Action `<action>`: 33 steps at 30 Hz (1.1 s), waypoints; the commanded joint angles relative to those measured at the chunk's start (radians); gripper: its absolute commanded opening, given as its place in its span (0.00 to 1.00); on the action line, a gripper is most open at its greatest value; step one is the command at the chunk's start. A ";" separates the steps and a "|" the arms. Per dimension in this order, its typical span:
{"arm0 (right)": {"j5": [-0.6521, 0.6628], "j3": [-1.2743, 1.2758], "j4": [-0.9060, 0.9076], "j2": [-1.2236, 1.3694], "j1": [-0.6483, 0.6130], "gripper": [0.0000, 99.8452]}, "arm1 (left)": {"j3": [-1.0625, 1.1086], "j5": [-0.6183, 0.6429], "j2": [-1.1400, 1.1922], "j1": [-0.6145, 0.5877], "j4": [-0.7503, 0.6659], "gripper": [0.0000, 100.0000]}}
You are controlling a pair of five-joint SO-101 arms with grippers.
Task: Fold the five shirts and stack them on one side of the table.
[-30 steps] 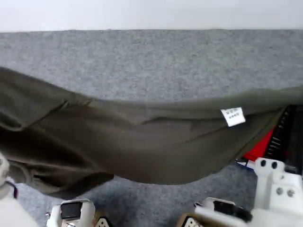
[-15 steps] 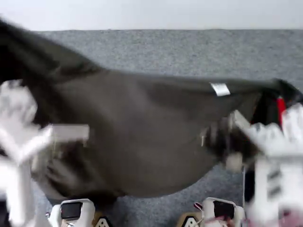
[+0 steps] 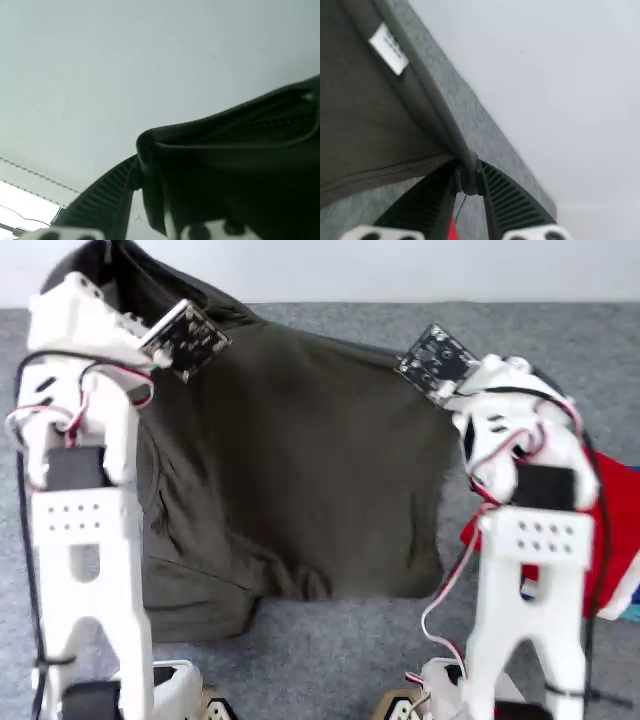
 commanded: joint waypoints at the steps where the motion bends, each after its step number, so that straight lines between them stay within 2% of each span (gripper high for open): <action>1: 0.009 0.015 -0.229 0.097 -0.015 0.01 | -0.010 -0.005 0.083 -0.005 -0.115 0.01; 6: 0.043 0.012 -0.479 0.291 -0.018 0.01 | -0.010 -0.008 0.232 -0.005 -0.238 0.01; 12: 0.141 -0.002 -0.779 0.469 -0.013 0.01 | -0.010 -0.103 0.359 -0.005 -0.384 0.01; 20: 0.158 -0.180 -0.779 0.599 0.041 0.01 | -0.010 -0.104 0.396 -0.005 -0.404 0.01; 27: 0.190 -0.190 -0.776 0.613 0.061 0.01 | -0.010 -0.104 0.397 0.002 -0.405 0.01; 33: 0.189 -0.192 -0.576 0.549 0.056 0.01 | -0.004 -0.104 0.388 -0.002 -0.362 0.01</action>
